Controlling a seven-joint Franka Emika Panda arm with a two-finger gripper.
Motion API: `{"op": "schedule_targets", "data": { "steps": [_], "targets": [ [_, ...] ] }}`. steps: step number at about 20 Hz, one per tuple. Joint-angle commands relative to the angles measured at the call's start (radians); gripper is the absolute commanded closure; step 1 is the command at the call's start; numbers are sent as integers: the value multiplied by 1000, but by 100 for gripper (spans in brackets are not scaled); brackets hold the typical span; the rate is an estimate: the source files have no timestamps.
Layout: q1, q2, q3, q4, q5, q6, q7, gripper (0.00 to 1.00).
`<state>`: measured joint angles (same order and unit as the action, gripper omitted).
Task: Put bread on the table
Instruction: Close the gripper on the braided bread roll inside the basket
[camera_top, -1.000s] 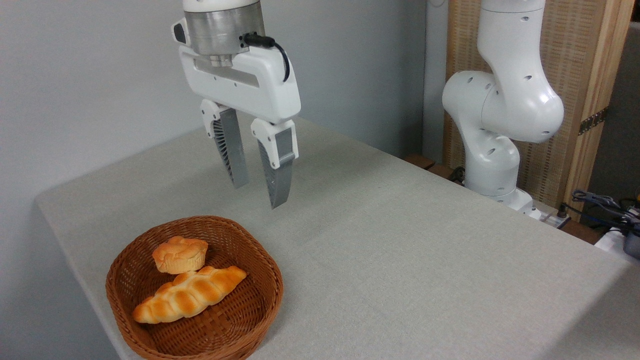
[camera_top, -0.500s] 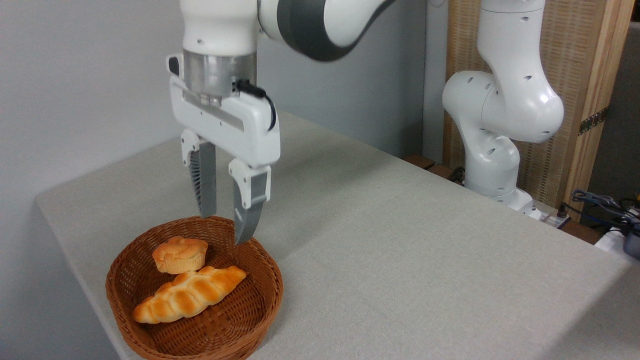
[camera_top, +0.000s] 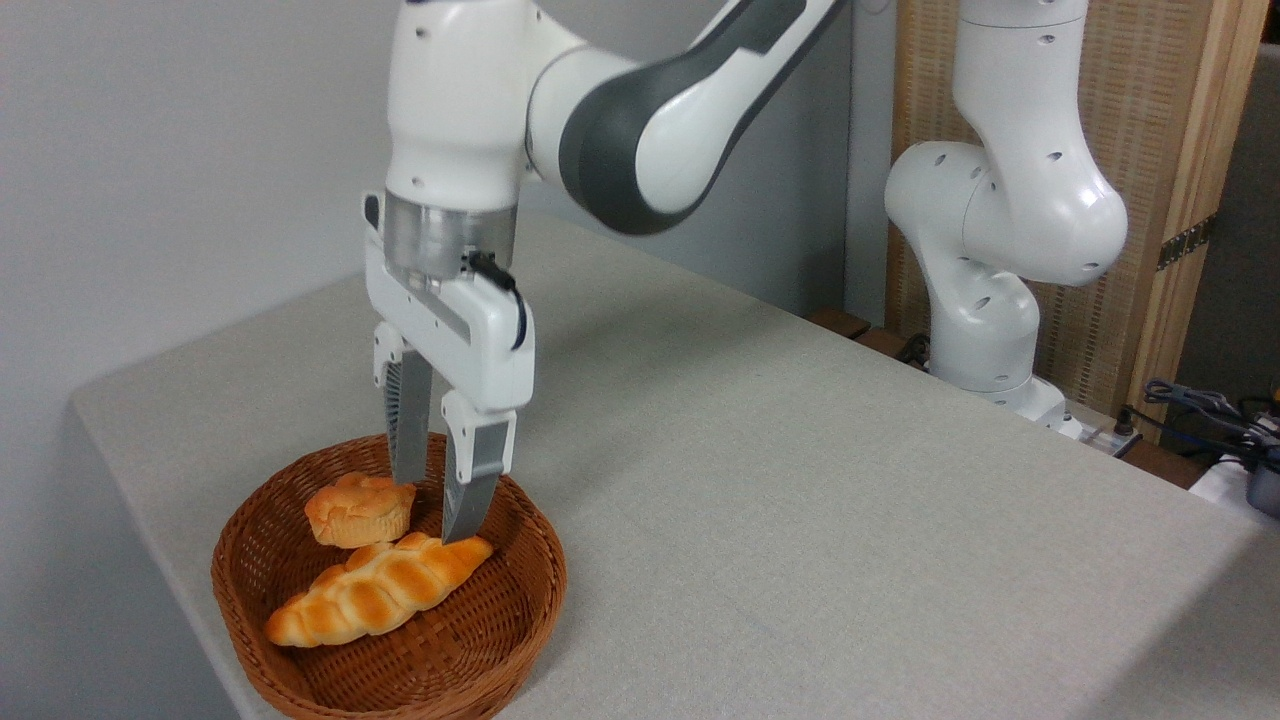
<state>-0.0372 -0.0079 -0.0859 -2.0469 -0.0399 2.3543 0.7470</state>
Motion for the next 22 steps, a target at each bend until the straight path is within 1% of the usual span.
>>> {"op": "schedule_targets", "data": {
  "steps": [1,5,8,16,17,18,19,20,21,22],
  "targets": [
    [-1,29,-26,-29,-8,59,49,0],
    [-1,49,-26,-36,-8,62,165,0],
    [0,72,-26,-38,-6,94,204,0],
    [0,115,-26,-41,-6,194,210,0],
    [0,120,-26,-41,-6,200,210,5],
    [3,121,-26,-41,-6,207,212,21],
    [3,123,-28,-41,-6,209,212,43],
    [2,123,-34,-41,-6,209,210,68],
    [2,123,-40,-41,-8,209,210,76],
    [2,123,-40,-41,-6,209,210,76]
  ]
}}
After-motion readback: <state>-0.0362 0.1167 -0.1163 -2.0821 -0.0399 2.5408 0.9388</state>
